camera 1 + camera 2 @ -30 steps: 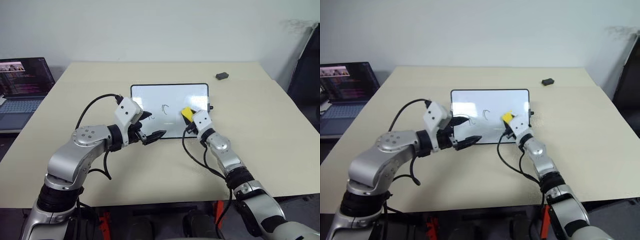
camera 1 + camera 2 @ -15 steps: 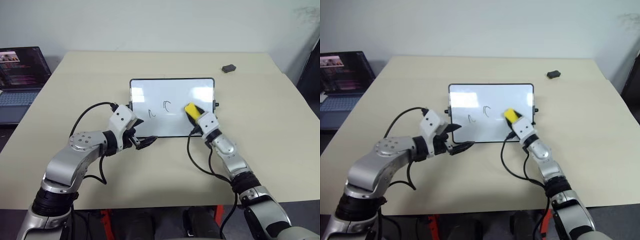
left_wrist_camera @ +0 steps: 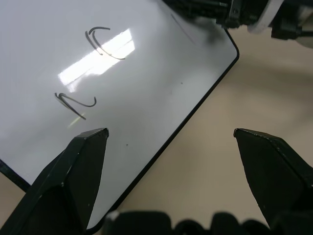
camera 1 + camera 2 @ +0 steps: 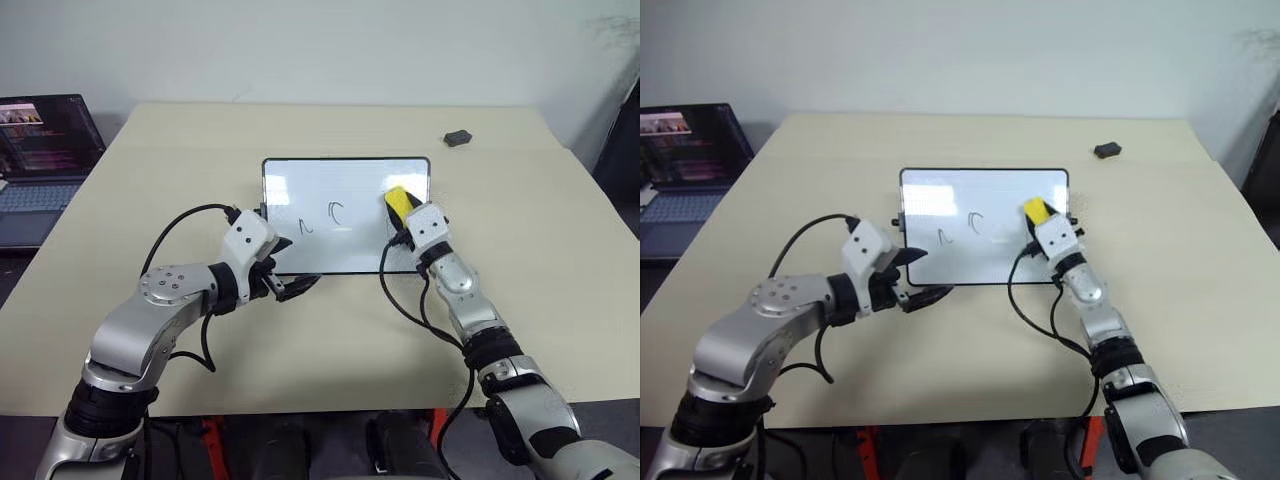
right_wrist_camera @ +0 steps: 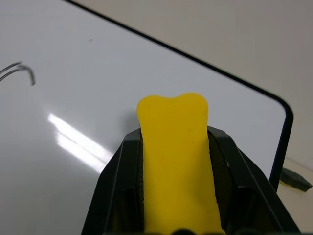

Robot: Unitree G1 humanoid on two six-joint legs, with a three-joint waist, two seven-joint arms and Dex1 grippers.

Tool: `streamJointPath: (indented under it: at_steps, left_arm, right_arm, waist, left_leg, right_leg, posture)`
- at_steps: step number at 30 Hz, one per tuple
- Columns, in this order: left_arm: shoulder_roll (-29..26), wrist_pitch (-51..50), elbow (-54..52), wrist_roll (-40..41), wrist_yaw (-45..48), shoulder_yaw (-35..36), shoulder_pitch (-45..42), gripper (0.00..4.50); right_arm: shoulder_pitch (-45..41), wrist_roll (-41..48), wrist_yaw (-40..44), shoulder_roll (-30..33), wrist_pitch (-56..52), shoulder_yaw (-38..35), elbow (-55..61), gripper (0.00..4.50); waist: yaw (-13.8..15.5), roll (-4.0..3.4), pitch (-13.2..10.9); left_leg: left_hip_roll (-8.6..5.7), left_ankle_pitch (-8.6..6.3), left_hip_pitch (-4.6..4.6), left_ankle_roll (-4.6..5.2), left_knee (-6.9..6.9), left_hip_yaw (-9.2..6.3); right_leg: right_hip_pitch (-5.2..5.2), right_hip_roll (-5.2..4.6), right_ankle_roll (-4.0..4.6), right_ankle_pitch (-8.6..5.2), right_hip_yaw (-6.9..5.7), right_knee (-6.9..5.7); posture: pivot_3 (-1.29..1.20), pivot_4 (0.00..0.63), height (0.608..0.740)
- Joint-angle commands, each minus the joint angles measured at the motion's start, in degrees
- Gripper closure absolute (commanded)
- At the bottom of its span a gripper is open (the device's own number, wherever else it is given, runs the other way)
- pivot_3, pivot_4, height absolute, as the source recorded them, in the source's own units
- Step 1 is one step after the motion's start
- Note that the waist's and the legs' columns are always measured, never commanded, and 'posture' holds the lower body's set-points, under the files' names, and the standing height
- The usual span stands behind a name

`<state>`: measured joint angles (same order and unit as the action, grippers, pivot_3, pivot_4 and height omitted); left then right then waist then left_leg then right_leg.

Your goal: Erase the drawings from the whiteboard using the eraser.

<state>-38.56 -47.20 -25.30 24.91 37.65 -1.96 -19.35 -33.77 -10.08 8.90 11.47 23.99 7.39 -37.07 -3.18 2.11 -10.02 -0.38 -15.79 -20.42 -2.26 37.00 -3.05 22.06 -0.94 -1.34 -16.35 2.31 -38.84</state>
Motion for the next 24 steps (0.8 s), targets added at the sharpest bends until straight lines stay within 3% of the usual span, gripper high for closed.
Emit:
streamJointPath:
  at_steps: [1, 10, 20, 24]
  left_arm:
    - [0.22, -0.24, -2.58, 0.86, -0.34, 1.01, -1.38, 0.0]
    - [0.05, -0.3, -2.17, 1.18, 0.08, 0.53, -2.12, 0.0]
    - [0.14, 0.01, -2.16, 1.08, 0.02, 0.83, -1.34, 0.0]
    - [0.15, 0.09, -2.4, 1.1, -0.23, 1.21, -0.52, 0.0]
  right_arm:
    - [3.16, -2.16, 0.3, 0.72, -4.61, 1.39, -6.09, 3.16]
    - [7.73, -3.53, 3.9, 1.73, -15.19, 4.25, -2.72, 3.16]
    - [13.46, 0.65, 9.82, 2.5, -22.91, 2.55, 13.85, 3.17]
    - [14.72, 3.51, 11.1, 2.87, -25.11, 0.59, 24.86, 3.17]
  waist:
    - [-0.15, 0.01, 0.0]
    - [-0.18, 0.33, 0.24]
    - [0.16, 0.34, 0.31]
    - [0.23, 0.23, 0.21]
  left_leg:
    - [-0.01, 0.02, 0.2, 0.02, 0.0, 0.04]
    - [0.01, 0.09, 1.58, 0.09, 0.01, 0.06]
    - [0.05, 0.08, 1.54, 0.09, -0.02, -0.14]
    - [0.03, 0.06, 0.88, 0.1, -0.06, -0.12]
  right_leg:
    - [-0.18, 0.01, -0.12, -0.08, 0.05, 0.0]
    - [-1.64, 0.01, 0.18, -0.31, 0.22, 0.08]
    - [-1.64, 0.0, 0.2, -0.33, 0.1, 0.61]
    - [-1.21, -0.03, 0.0, -0.21, 0.08, 0.86]
  posture:
    - [0.0, 0.15, 0.74]
    - [0.0, 0.15, 0.74]
    - [0.0, 0.15, 0.74]
    - [0.0, 0.15, 0.74]
